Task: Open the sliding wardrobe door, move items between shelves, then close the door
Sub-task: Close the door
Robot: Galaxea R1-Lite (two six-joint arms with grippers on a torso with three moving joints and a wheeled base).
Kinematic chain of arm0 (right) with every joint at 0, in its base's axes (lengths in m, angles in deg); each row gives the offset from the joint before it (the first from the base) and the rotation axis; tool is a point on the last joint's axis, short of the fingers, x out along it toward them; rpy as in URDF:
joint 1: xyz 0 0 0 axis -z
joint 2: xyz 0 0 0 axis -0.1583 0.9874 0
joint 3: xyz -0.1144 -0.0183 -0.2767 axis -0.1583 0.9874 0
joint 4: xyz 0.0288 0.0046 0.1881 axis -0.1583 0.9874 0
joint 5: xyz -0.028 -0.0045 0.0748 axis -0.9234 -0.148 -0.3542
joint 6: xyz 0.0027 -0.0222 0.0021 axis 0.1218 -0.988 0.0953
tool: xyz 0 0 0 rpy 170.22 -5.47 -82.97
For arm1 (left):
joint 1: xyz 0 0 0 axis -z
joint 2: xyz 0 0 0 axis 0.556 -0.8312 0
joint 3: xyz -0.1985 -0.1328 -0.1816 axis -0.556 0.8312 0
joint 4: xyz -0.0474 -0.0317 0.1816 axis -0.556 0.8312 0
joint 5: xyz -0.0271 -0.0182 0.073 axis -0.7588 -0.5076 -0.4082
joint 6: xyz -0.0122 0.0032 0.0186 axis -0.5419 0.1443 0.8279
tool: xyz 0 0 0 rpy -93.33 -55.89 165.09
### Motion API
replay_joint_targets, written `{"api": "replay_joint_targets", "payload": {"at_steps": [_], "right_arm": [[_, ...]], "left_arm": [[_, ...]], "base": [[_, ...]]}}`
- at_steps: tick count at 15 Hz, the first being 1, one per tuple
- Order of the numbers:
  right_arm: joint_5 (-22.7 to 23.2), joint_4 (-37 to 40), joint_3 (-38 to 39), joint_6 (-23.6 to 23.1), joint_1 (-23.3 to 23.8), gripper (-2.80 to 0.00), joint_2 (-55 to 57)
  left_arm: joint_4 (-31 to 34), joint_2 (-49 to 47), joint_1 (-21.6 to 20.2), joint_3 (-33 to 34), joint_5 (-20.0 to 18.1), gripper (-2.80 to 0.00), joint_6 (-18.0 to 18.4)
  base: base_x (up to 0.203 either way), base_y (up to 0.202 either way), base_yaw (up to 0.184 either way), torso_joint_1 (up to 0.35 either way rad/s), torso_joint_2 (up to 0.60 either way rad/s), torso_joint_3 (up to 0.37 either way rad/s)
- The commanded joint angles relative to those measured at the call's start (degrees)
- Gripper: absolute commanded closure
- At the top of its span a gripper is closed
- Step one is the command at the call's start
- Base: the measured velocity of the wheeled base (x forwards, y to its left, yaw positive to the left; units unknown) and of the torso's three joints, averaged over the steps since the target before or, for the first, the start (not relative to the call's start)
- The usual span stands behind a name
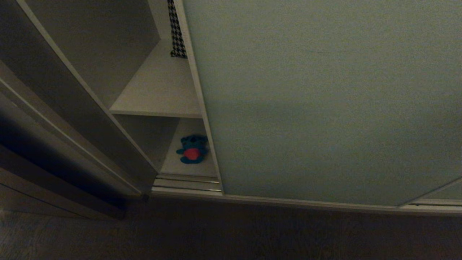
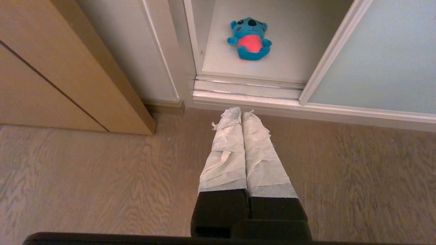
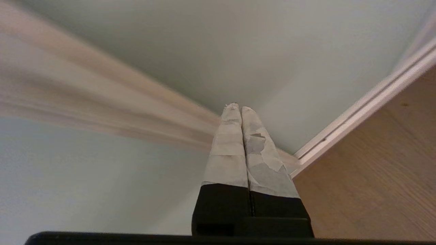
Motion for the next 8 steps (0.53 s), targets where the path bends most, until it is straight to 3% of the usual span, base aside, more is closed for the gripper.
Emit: {"api": "replay_joint_targets", "payload": {"at_steps": [1, 8], "right_arm": [[0.27, -0.08, -0.07, 0.10, -0.98, 0.00, 0.56], [0.20, -1.48, -1.19, 0.10, -1.42, 0.00, 1.87]], "left_arm": [[0.02, -0.08, 0.00, 0.00, 0.02, 0.00, -0.01], [0.02, -0.08, 0.00, 0.00, 0.02, 0.00, -0.01]], "base": [[0.000, 0.000, 0.000, 0.000, 0.00, 0.000], [0.000, 0.000, 0.000, 0.000, 0.00, 0.000]]}}
